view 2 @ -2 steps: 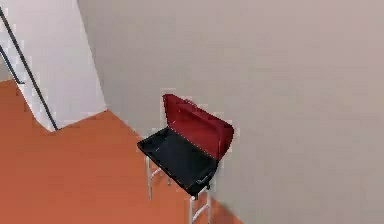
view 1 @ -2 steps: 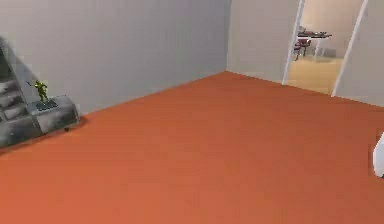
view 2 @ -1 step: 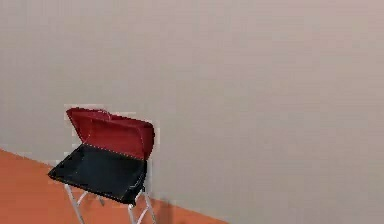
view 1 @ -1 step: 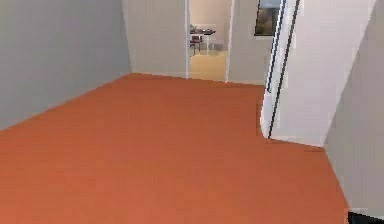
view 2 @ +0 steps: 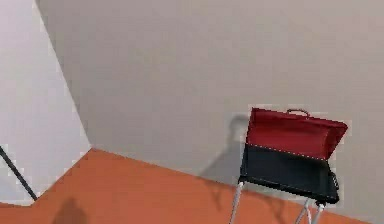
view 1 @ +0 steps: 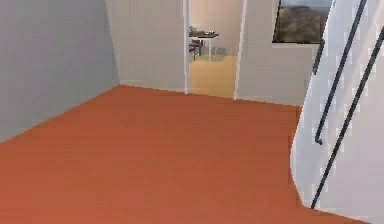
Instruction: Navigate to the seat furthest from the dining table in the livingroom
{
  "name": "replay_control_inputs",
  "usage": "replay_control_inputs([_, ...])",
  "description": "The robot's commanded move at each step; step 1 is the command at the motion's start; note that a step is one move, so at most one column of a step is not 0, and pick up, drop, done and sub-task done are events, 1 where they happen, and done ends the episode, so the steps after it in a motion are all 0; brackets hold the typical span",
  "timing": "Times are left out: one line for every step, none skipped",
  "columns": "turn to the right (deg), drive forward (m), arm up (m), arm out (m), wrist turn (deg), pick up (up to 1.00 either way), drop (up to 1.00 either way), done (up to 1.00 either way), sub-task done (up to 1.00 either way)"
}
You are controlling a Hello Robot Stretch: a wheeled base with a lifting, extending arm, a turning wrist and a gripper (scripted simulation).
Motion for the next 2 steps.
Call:
replay_control_inputs([0.0,1.00,0.00,0.00,0.0,0.00,0.00,0.00,0.00])
replay_control_inputs([3.0,0.00,0.00,0.00,0.0,0.00,0.00,0.00,0.00])
